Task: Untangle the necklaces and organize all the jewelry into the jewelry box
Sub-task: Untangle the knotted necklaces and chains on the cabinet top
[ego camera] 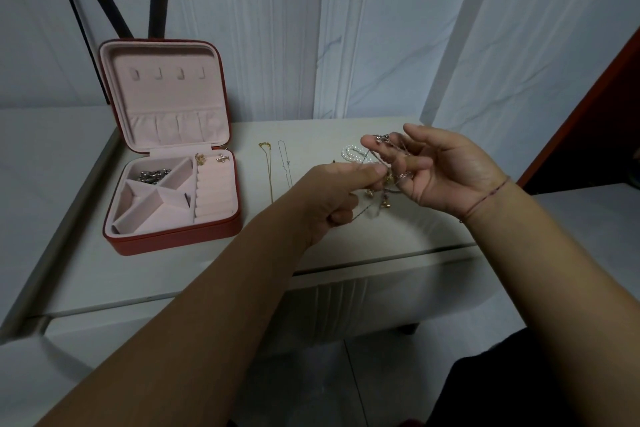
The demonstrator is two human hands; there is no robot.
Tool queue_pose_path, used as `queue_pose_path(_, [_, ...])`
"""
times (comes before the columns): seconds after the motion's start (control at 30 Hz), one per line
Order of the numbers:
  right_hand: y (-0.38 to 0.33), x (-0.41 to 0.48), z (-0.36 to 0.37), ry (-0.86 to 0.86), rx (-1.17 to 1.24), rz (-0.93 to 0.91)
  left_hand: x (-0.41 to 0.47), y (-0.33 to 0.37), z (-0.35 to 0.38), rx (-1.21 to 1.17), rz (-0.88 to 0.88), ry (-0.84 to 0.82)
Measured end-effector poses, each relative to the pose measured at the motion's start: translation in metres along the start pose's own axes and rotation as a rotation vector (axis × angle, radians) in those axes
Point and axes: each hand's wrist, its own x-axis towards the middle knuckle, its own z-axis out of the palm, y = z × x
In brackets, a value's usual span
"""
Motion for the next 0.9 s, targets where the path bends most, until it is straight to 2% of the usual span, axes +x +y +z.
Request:
queue_pose_path(0.1, [0.0004,0.0007,-0.0017,-0.029,0.007,0.006,-0.0023,-0.0002,0.0010,0.056,-0.009,-0.054])
queue_pose_path(0.23, [-0.0004,-0.0026,0.0027,-0.007,-0.013,-0.011,-0.0028,-0.0002,0.0018,0.106,-0.014,-0.026])
queue_pose_path(0.37, [-0.0027,-0.0008,-0.0027,-0.079,0.031,0.019,-0.0022,0.0034,0.0033,0.029,-0.051,0.035])
queue_pose_path(0.53, [-0.0012,-0.0043,0.0021,-0.036,0.024,0.023,-0.0034,0.0055,0.0026,-0.038,-0.005,-0.015])
queue_pose_path(0.7, [-0.0013,-0.0007,-0.0042,-0.124,-0.016,0.062,-0.0052,0.0048,0.0014,-0.012,0.025,-0.018])
queue_pose_path(0.83, [-0.0037,-0.0038,-0.0011,-0.052,-0.102,-0.050,-0.0050,0.0056,-0.0013,-0.031,-0.007,0.041])
queue_pose_path(0.9, [-0.0062,-0.0041,-0.0026,-0.012,-0.136,-0.091,-0.0046,0.0086,-0.0022,-0.124,-0.034,0.053])
